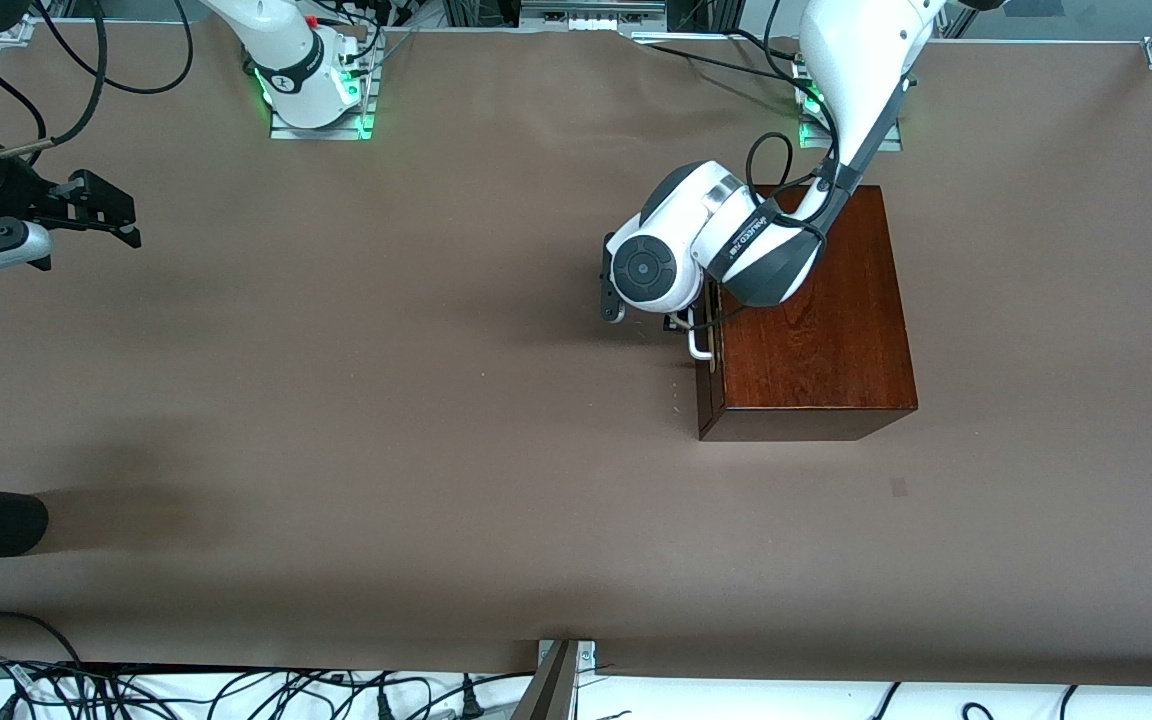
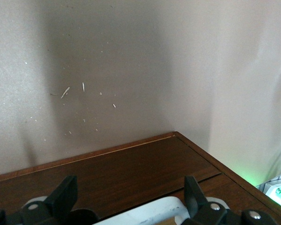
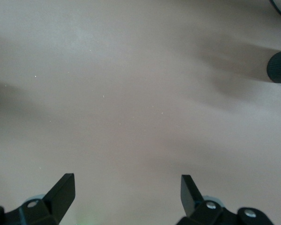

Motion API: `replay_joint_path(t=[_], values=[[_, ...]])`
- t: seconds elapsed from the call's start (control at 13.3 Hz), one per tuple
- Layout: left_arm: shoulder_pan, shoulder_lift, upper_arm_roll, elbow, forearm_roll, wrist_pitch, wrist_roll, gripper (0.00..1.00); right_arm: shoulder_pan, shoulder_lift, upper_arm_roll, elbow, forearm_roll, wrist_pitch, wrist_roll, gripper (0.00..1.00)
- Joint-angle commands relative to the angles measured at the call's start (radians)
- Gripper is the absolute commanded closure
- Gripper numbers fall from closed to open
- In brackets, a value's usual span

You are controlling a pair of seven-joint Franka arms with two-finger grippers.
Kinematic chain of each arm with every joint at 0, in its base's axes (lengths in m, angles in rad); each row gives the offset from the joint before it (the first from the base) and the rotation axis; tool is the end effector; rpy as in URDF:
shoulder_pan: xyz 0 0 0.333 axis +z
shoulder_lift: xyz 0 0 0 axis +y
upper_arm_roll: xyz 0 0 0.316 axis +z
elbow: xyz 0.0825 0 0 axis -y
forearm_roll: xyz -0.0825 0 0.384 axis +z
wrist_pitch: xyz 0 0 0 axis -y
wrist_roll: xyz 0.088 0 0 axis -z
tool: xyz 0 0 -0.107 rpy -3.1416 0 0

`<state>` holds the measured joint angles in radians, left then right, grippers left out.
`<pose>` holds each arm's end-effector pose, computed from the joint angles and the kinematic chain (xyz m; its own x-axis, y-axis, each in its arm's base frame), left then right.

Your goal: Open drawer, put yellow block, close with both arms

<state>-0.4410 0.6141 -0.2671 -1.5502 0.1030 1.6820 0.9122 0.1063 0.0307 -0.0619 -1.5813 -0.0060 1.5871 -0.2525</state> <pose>0.5085 -0.3946 0.2722 -0.1170 -0.9688 -0.2184 -0.9204 0.0232 0.3903 0.5640 0.0250 0.6038 0.9559 0.2926 -0.0260 0.2927 -0.9562 0.0014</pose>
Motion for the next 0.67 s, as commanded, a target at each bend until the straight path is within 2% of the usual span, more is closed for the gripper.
replay_joint_path(t=[0.0, 0.3, 0.6], values=[[0.031, -0.062, 0.005, 0.033, 0.04, -0.027, 0.01, 0.0, -0.005, 0.009, 0.001, 0.026, 0.017, -0.018, 0.007, 0.0], [0.025, -0.157, 0.0, 0.113, 0.038, -0.063, -0.25, 0.0, -0.005, 0.009, 0.001, 0.026, 0.018, -0.018, 0.006, 0.0], [0.062, -0.18, 0.031, 0.252, 0.05, -0.231, -0.288, 0.0, -0.004, 0.009, 0.001, 0.026, 0.018, -0.018, 0.006, 0.0]])
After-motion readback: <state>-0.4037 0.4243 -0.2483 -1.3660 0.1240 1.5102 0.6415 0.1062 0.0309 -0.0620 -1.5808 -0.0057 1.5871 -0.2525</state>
